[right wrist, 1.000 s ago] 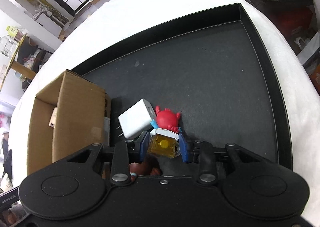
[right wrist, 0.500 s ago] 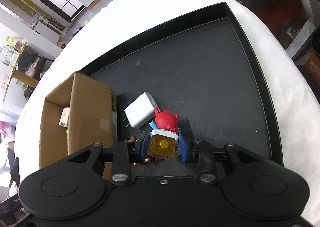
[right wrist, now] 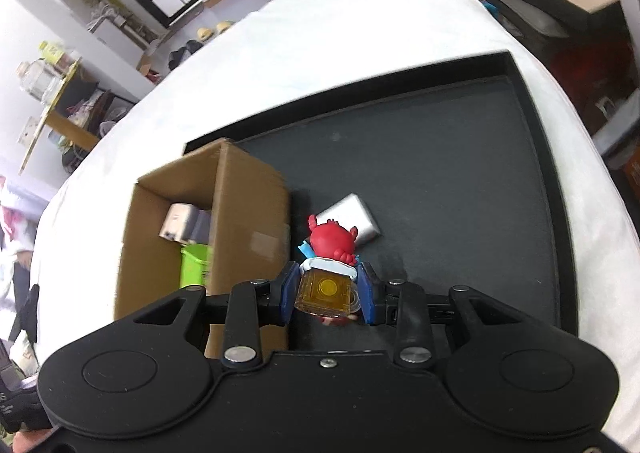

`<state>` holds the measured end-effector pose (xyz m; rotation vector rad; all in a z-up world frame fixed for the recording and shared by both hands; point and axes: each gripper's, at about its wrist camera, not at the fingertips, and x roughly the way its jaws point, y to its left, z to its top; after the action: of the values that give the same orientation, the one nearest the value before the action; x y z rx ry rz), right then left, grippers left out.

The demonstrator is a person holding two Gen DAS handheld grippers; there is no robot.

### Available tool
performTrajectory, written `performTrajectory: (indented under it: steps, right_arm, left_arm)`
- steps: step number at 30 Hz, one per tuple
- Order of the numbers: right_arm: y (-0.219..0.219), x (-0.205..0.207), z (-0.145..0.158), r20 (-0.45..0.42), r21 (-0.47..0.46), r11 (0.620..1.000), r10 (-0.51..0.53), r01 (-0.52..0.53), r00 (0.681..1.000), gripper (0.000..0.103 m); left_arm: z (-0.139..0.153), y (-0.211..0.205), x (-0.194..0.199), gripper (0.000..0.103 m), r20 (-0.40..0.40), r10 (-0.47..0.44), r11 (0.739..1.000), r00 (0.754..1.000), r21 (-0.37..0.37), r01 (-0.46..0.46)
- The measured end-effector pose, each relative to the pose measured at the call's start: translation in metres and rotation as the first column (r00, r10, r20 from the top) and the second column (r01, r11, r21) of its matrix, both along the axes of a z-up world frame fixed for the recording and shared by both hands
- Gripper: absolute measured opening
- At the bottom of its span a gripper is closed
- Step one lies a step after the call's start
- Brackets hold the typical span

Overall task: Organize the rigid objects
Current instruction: 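Close the right gripper on the amber cup with the red figure, then lower the red figure and cup into the box and open the right gripper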

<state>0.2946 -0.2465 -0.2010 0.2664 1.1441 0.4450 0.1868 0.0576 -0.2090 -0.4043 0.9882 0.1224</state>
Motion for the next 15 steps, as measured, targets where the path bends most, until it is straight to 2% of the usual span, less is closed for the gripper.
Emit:
performTrajectory:
  steps: [15]
  right_arm:
    - [0.059,0.007,0.031,0.055,-0.014,0.999,0.037,-0.037,0.998,0.032]
  left_arm:
    - [-0.006,0.013,-0.005,0.016,0.035,-0.016,0.996,0.999,-0.082,0.019]
